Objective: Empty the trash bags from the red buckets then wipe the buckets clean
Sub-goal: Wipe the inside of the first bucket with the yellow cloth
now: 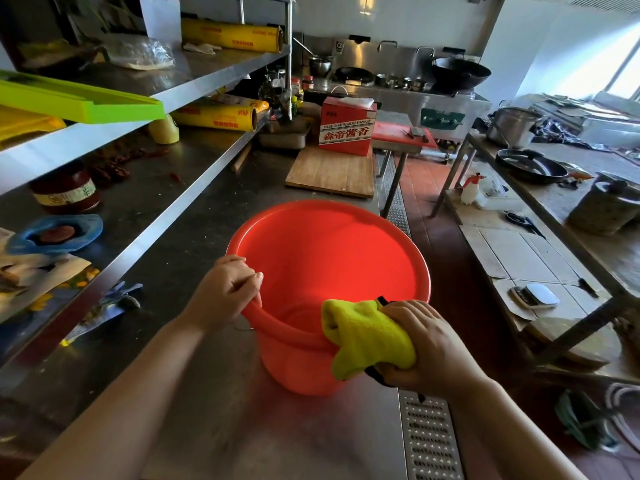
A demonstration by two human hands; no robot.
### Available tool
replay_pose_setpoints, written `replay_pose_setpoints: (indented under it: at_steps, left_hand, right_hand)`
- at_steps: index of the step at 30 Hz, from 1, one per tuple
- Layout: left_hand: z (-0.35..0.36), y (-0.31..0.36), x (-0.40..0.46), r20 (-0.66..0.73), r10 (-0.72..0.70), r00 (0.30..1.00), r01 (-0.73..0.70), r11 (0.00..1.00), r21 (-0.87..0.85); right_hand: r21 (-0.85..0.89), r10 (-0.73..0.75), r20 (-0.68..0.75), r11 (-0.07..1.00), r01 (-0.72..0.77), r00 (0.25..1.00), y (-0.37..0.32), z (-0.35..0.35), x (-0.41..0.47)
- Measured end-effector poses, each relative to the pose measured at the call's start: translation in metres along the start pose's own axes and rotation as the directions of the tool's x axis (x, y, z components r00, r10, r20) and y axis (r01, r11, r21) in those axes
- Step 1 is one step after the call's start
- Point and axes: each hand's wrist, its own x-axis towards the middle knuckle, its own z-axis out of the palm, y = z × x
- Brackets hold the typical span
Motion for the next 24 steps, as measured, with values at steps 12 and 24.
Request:
replay_pose_setpoints:
  at_steps: [12, 24]
  left_hand:
    - [-0.011, -0.018, 0.015, 0.088, -0.062, 0.994, 0.071, 0.992, -0.106]
    - [-0.002, 0.010, -0.009, -0.100, -0.045, 0.994, 0.049, 0.998, 0.045]
  right_hand:
    - [0.075, -0.014, -0.083, 0.997, 0.020, 0.996, 0.004, 0.010, 0.004]
    - [0.073, 0.056, -0.118, 0.996, -0.047, 0.991, -0.010, 0.015, -0.001]
